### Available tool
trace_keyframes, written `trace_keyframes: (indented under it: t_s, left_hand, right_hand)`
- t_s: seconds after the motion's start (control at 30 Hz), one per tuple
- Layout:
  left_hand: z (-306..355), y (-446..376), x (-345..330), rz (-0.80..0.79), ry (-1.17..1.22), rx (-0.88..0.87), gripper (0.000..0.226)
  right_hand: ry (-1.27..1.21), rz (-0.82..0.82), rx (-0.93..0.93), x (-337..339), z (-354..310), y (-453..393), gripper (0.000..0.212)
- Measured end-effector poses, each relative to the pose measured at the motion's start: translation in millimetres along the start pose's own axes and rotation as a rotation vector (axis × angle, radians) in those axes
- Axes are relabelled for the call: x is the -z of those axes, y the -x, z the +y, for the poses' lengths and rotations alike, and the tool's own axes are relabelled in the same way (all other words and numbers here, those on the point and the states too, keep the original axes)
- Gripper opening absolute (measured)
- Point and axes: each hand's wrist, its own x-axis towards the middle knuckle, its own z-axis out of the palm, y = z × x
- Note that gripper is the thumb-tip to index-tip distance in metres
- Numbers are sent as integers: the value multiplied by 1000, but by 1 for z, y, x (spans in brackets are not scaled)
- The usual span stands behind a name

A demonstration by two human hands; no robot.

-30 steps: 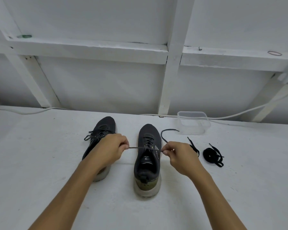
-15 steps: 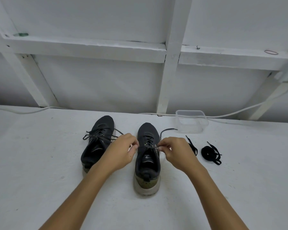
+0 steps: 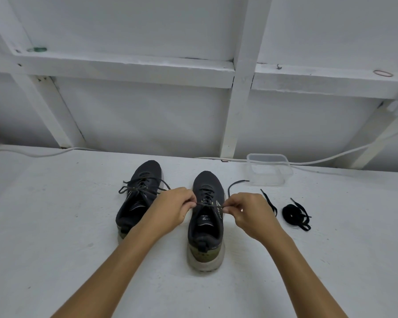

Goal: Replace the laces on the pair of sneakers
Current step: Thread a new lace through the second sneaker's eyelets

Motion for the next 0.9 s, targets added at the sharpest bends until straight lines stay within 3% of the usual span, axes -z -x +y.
trace_keyframes:
  t_s: [0.17,0.33,0.47,0.57,0.73,0.9]
  left_hand:
    - [-5,12,3,-54,-65,1,20]
    - [-1,4,-5,-25,-102,217,30]
    - [9,-4,-8,168,80,359,27]
    - [17,-11,-11,191,135,393,28]
    - [27,-23,-12,246,339,458,33]
    - [35,-25,-15,208,354,491,31]
  right_hand:
    - [76,-63,-8,2,17,9,28]
    - [108,-8,-17,-7,20,5,29]
    - [-166,126,-142,-12,15,2,34]
    - [-415,201,-222,-15,6,-3,33]
    - [-730,135,-293,-21,-5,-14,38]
    - [-805,136,-319,-20,-8,-18,35]
